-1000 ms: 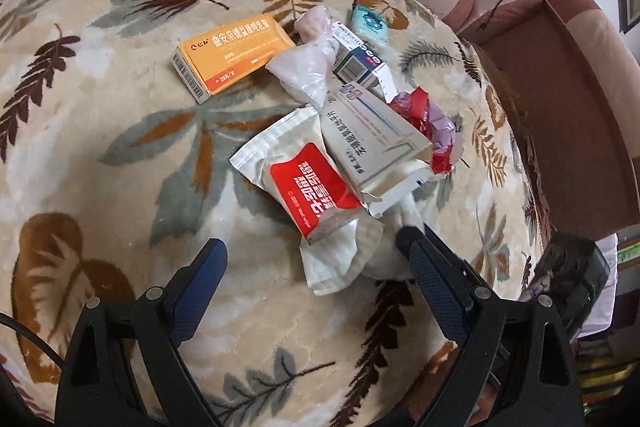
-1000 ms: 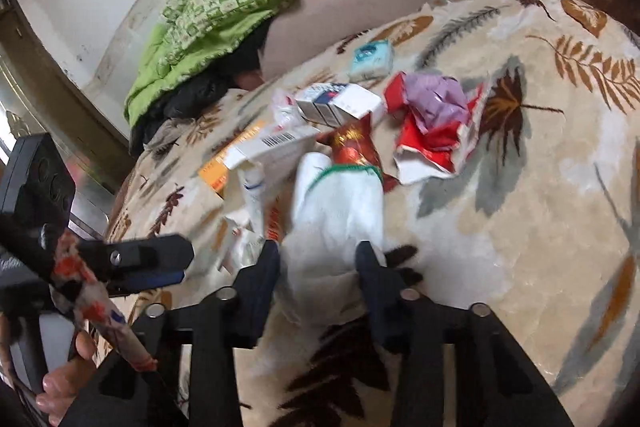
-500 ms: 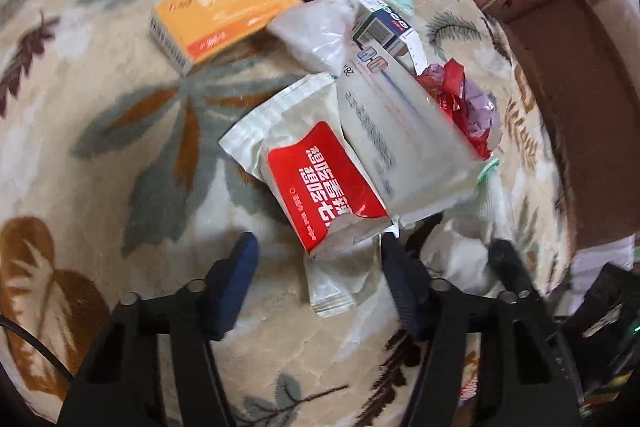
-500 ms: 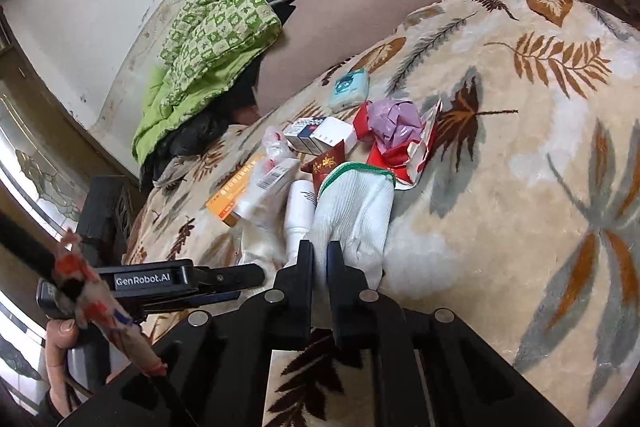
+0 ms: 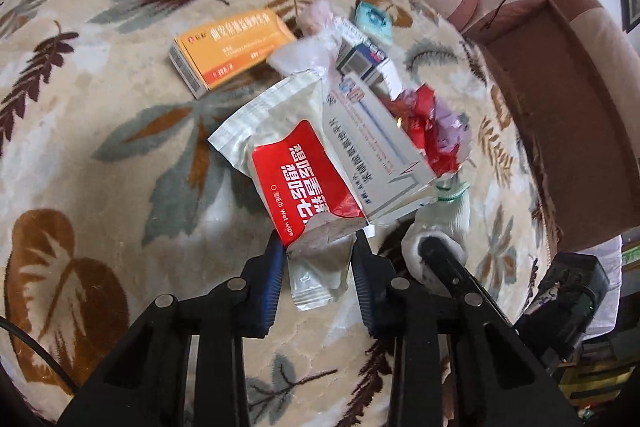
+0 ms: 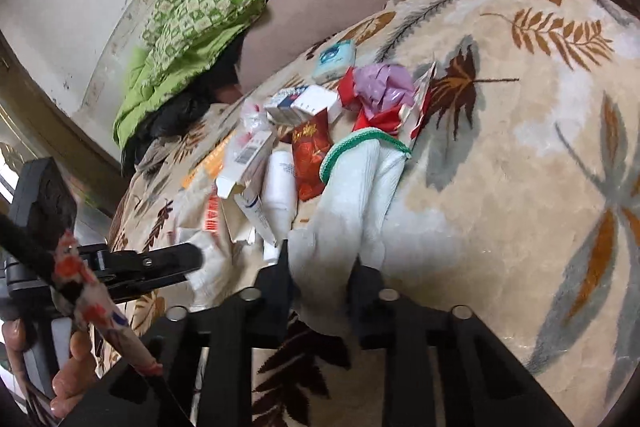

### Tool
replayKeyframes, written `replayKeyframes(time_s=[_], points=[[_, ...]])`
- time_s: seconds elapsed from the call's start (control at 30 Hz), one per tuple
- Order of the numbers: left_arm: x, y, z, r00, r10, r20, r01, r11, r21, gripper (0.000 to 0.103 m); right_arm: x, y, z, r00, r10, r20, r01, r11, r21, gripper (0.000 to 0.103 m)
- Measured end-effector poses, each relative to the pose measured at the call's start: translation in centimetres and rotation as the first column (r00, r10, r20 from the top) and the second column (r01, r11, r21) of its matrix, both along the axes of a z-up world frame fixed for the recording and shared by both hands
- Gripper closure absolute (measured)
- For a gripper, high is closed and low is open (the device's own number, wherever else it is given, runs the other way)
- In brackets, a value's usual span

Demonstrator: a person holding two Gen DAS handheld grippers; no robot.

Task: Collect trash
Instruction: 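Grasp the white glove with the right tool while the left tool grasps the red snack packet, then carry glove and packet to the red wastebasket and open both tools over it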

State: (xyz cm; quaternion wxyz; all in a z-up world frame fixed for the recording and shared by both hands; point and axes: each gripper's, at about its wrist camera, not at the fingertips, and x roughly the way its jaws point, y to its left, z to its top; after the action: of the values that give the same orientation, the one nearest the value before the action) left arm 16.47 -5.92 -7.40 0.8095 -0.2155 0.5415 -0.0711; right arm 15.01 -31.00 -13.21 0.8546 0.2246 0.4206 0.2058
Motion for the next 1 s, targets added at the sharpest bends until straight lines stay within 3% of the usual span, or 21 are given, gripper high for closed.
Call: replayKeyframes(time_s=[0.1, 0.23, 0.43, 0.63, 0.83, 1.0], points=[[-0.7, 0.4, 1.4, 0.998, 0.009, 0.055, -0.009, 1.0, -0.002, 0.072, -0.7, -0.5, 1.2, 0.999, -0.022, 0.048, 0.021, 0.999, 0.03, 0.085], [-3.4, -0.1, 4.3, 0.988, 0.01, 0.153, -0.013, 1.0, 0.021, 0.072, -3.6, -1.2, 5.7, 0.988, -0.038, 0.152, 0.034, 0.999, 0.026, 0.085], [-11.3, -3.1, 9.2, 0.956, -0.054, 0.289, 0.046, 0.998, 0.034, 0.072, -12.0, -4.0, 13.4, 0.95, -0.084, 0.3, 0.089, 0.996, -0.003, 0.085], [-18.2, -8.1, 13.8, 0.909, -0.164, 0.384, 0.182, 0.983, -0.011, 0.072, -21.5, -7.6, 18.0, 0.912, -0.205, 0.354, 0.206, 0.978, 0.035, 0.085], [-23.1, -14.1, 16.1, 0.831, -0.342, 0.44, 0.396, 0.918, -0.034, 0.072, -28.7, -12.1, 19.9, 0.867, -0.324, 0.38, 0.344, 0.939, 0.016, 0.085], [-25.1, -20.1, 16.4, 0.754, -0.485, 0.443, 0.546, 0.838, -0.012, 0.072, -32.7, -17.0, 19.1, 0.817, -0.452, 0.359, 0.491, 0.871, -0.019, 0.084]])
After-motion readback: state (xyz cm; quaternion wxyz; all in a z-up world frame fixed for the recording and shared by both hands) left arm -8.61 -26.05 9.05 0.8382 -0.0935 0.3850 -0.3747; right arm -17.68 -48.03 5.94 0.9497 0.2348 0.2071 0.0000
